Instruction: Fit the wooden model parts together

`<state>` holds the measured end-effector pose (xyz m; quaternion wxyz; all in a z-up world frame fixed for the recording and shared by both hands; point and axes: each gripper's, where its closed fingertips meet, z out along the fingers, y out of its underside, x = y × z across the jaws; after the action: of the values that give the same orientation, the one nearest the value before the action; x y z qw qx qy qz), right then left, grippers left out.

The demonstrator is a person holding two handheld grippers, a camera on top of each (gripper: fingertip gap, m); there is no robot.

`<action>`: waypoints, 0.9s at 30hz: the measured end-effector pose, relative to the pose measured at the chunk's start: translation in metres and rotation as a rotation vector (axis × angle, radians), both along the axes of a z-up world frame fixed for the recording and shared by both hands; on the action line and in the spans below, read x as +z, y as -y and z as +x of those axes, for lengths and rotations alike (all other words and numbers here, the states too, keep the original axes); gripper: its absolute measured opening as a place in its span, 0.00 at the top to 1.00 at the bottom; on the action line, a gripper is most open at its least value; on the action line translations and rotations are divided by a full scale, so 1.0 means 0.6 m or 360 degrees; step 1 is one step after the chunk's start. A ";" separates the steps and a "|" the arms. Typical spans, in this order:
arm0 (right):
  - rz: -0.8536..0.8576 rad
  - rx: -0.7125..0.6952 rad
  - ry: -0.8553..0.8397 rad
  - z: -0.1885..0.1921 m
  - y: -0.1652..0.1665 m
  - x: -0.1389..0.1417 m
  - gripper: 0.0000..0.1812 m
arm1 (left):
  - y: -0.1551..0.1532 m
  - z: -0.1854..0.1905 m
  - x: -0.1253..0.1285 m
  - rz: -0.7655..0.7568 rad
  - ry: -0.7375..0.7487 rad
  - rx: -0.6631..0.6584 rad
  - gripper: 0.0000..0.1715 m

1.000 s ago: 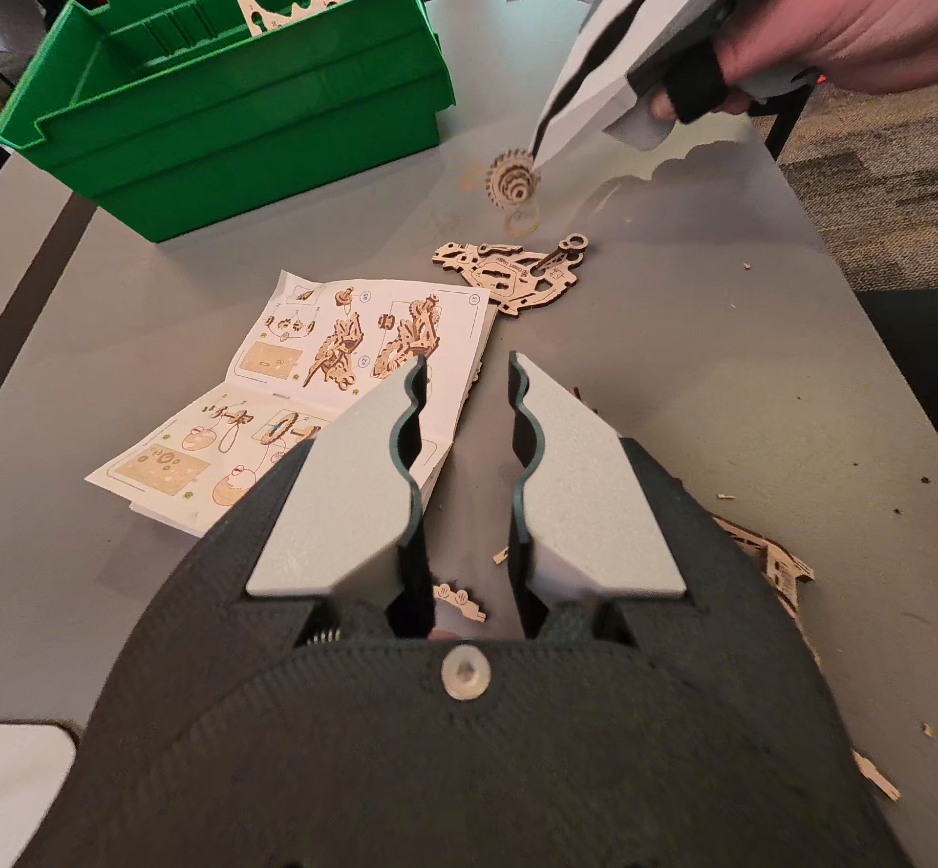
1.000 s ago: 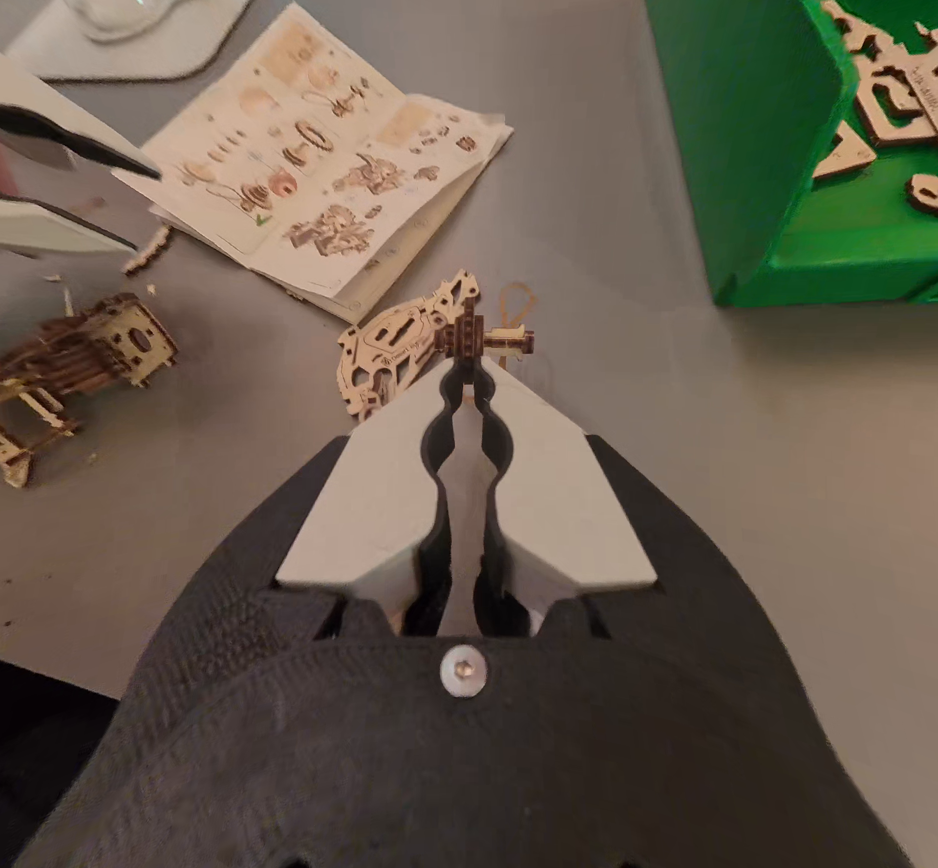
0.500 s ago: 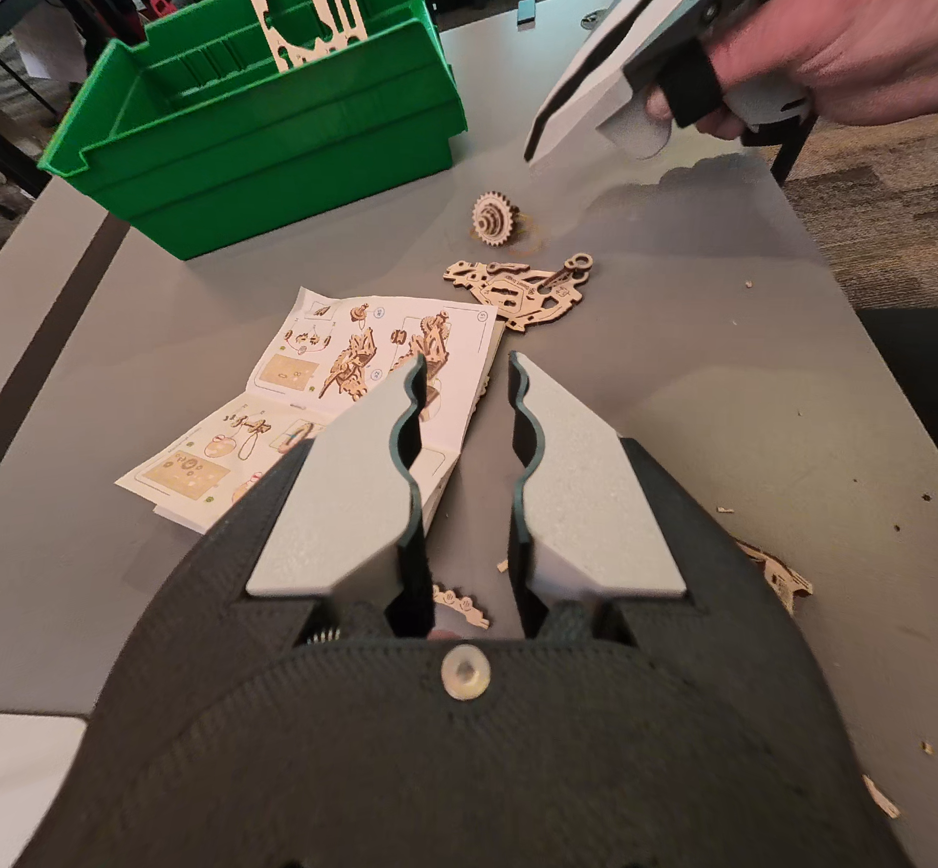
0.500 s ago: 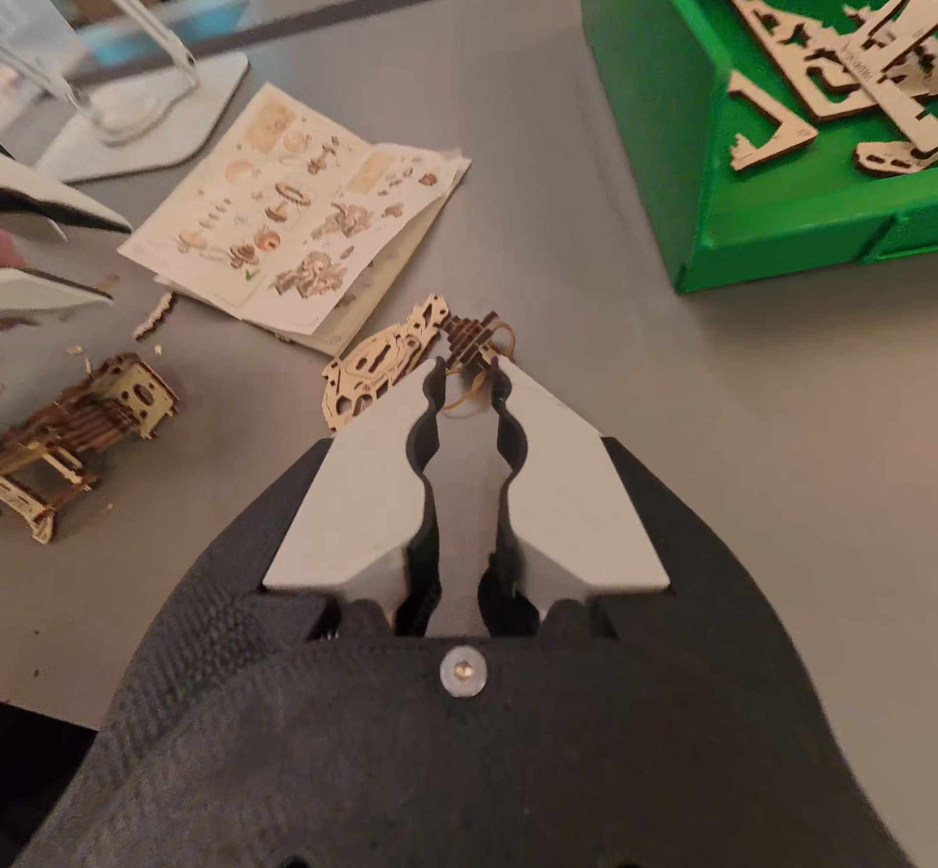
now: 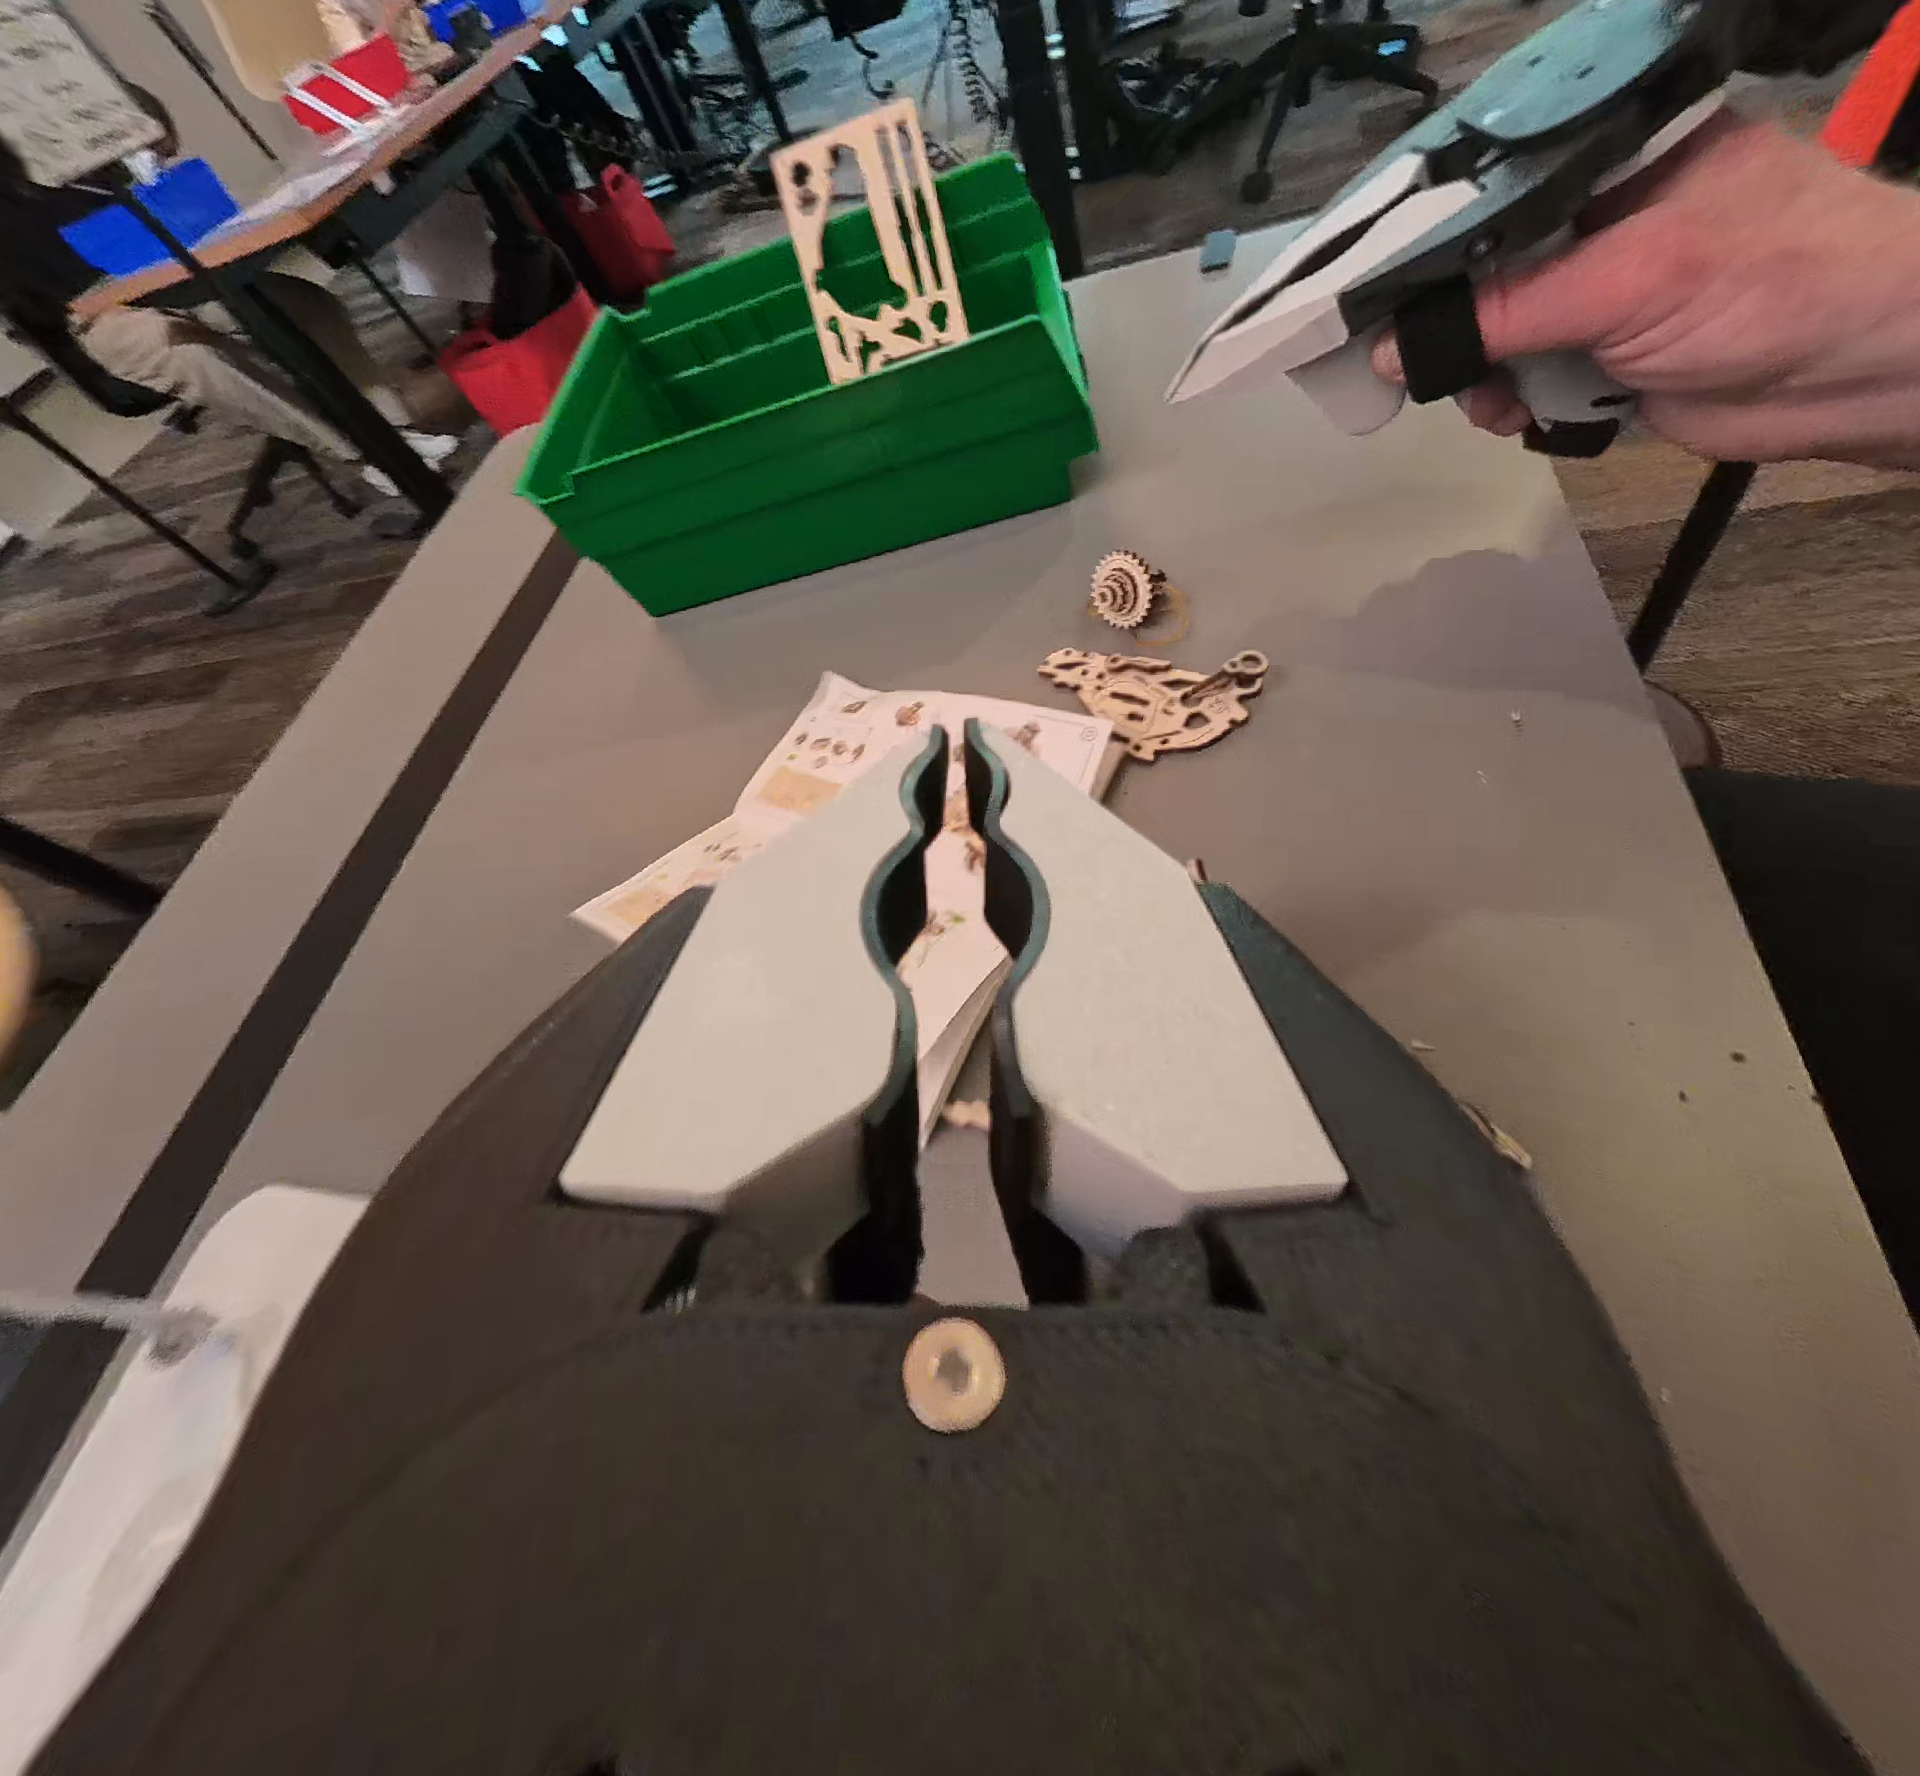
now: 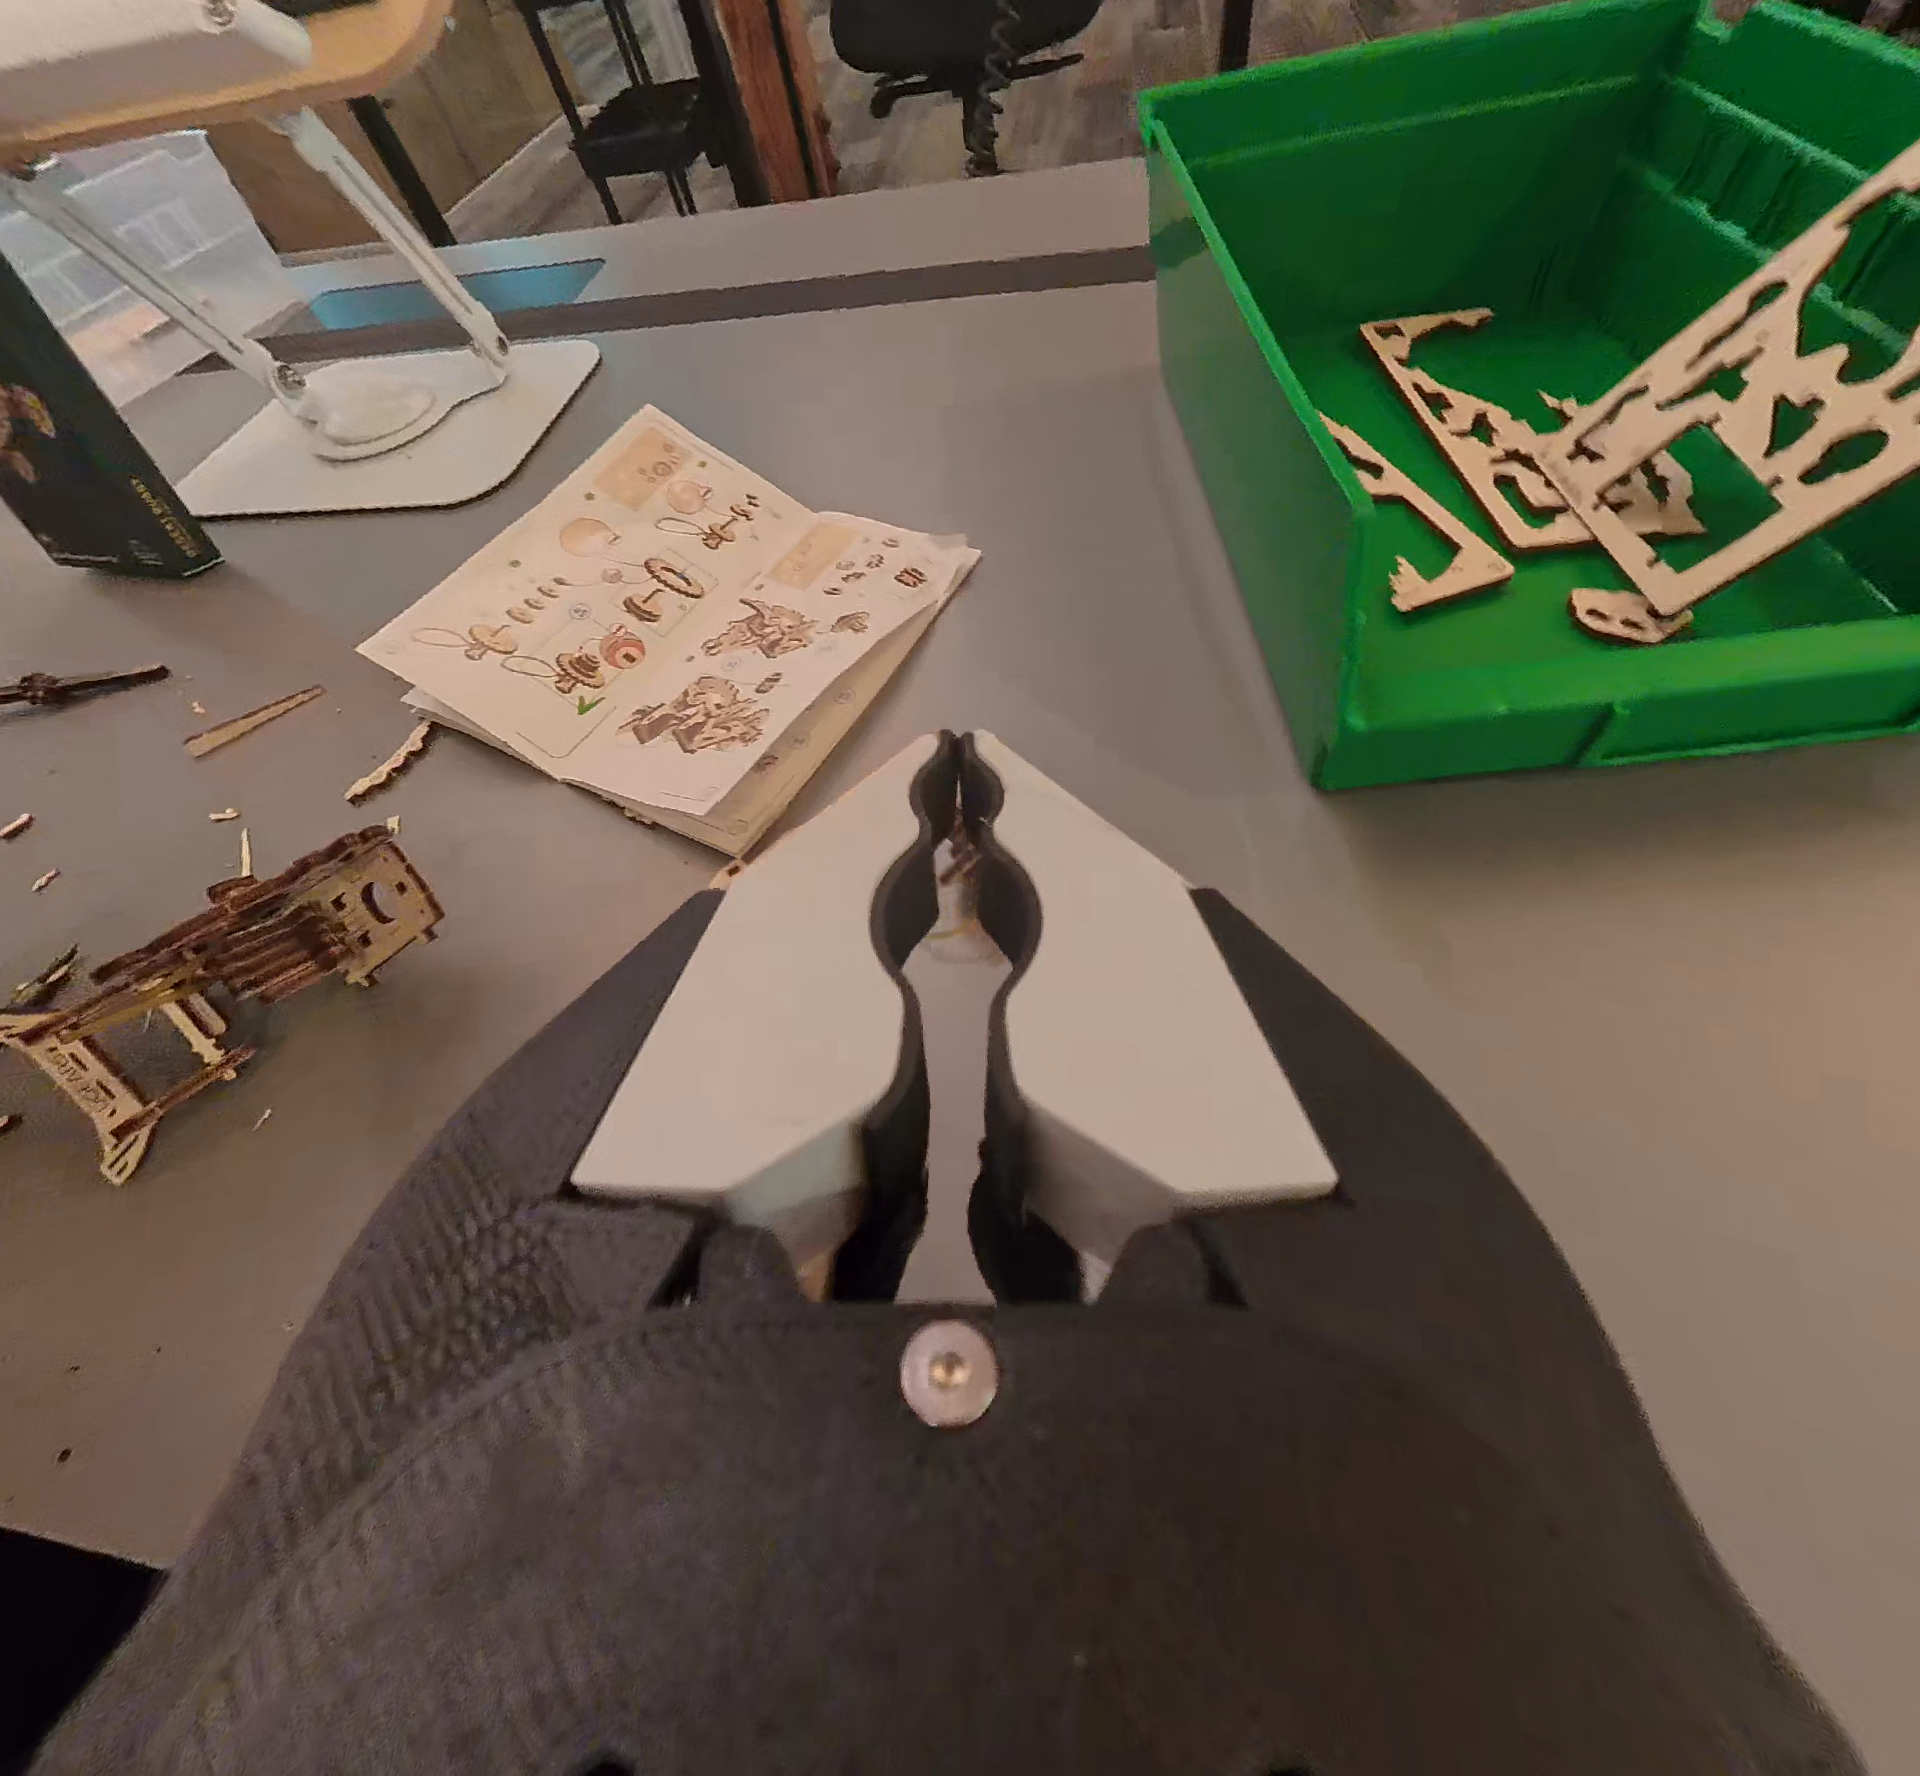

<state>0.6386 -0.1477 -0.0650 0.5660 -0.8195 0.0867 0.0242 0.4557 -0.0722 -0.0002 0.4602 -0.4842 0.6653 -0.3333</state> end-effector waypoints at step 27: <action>0.0300 0.1056 0.0429 -0.385 -0.106 0.140 1.00 | -0.134 -0.716 -0.212 -0.1162 -0.0910 0.1392 0.63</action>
<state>0.4077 -0.0839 0.0189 0.6066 -0.7432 -0.2615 0.1060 0.0263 0.0081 -0.1276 0.1634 -0.9066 0.3462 -0.1774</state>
